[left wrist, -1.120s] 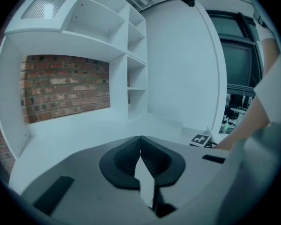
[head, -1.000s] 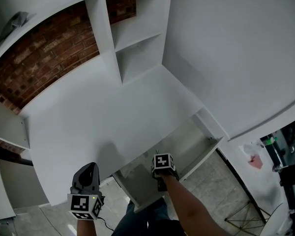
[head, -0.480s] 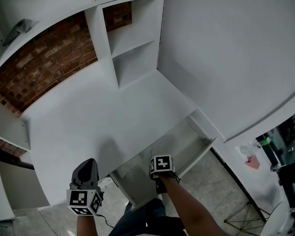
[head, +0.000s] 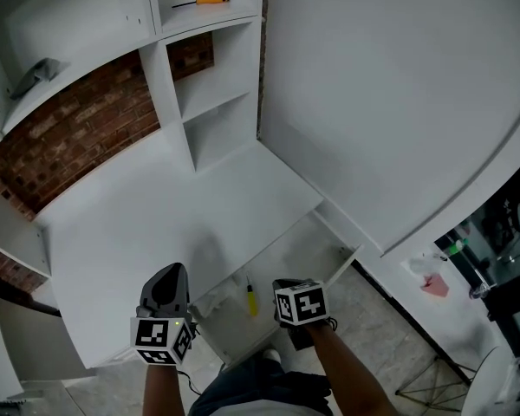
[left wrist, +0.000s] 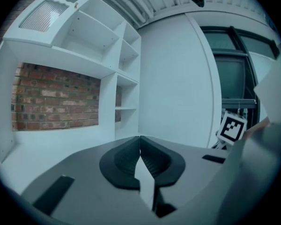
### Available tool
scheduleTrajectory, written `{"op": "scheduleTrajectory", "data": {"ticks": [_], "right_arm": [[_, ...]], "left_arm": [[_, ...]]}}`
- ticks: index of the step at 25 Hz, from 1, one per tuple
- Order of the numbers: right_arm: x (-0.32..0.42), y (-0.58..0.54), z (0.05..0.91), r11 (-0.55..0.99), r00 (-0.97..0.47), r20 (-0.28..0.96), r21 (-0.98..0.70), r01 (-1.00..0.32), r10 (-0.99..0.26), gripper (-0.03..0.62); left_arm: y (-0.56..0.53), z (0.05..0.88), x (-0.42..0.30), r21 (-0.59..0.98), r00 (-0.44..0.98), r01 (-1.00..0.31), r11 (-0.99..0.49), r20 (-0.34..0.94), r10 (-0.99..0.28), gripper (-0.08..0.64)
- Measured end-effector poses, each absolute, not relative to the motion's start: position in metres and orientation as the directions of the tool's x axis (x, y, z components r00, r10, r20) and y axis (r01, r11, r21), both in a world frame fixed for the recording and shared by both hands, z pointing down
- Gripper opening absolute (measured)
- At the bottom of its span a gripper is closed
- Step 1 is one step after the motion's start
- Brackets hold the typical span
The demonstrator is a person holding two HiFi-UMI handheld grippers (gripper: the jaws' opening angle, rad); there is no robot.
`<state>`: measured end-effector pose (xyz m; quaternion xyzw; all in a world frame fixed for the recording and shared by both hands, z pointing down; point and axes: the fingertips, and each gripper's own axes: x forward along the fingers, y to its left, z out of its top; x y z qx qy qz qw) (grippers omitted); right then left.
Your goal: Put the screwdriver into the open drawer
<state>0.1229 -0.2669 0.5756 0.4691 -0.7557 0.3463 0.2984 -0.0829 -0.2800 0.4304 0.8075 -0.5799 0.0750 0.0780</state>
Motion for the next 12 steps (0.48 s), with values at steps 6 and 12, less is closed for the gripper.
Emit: {"op": "scheduleTrajectory", "data": {"ticks": [6, 12], "right_arm": [[0.129, -0.261, 0.451, 0.45, -0.439, 0.487, -0.101, -0.887, -0.755, 0.011], [0.152, -0.25, 0.373, 0.422, -0.389, 0.206, 0.156, -0.893, -0.898, 0.01]], "left_arm": [[-0.286, 0.403, -0.059, 0.022, 0.35, -0.936, -0.351, 0.143, -0.926, 0.014], [-0.282, 0.359, -0.038, -0.065, 0.393, -0.916, -0.395, 0.049, -0.918, 0.014]]}}
